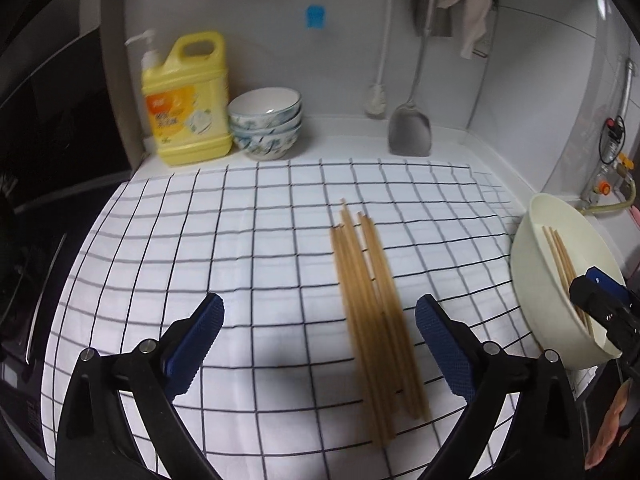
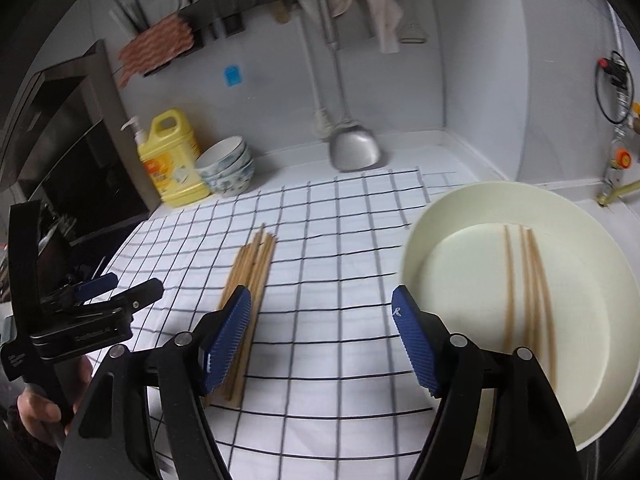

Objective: Organize utensils
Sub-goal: 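Return both open tools to the chopstick row on the grid cloth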

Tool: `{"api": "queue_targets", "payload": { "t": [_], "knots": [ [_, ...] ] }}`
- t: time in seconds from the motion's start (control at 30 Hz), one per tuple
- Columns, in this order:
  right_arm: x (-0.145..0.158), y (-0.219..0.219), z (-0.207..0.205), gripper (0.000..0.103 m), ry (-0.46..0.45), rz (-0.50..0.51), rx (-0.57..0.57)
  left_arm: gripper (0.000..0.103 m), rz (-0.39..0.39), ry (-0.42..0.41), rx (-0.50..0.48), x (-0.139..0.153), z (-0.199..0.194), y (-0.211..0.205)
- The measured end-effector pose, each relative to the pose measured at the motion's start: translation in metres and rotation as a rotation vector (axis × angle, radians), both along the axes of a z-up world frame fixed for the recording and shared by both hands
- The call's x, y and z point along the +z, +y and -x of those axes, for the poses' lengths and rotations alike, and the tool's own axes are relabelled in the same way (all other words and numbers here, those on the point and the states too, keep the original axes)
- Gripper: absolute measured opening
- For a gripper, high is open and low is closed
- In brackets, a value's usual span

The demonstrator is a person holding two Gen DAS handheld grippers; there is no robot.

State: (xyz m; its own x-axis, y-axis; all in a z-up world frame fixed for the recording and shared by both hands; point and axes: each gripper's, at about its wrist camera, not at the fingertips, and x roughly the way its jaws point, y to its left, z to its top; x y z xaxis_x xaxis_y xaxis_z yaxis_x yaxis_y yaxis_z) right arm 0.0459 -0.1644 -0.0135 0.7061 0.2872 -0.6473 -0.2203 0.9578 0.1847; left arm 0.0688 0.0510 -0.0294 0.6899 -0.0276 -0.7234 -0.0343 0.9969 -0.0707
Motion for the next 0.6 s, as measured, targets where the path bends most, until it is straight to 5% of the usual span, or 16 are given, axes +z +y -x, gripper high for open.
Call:
{"api": "queue_targets", "payload": {
  "t": [0.6],
  "knots": [
    [-0.055, 0.074, -0.045, 0.070, 0.089, 0.117, 0.125, 0.095, 0.008, 0.094, 0.101, -0.055, -0.006, 0.035]
  ]
}}
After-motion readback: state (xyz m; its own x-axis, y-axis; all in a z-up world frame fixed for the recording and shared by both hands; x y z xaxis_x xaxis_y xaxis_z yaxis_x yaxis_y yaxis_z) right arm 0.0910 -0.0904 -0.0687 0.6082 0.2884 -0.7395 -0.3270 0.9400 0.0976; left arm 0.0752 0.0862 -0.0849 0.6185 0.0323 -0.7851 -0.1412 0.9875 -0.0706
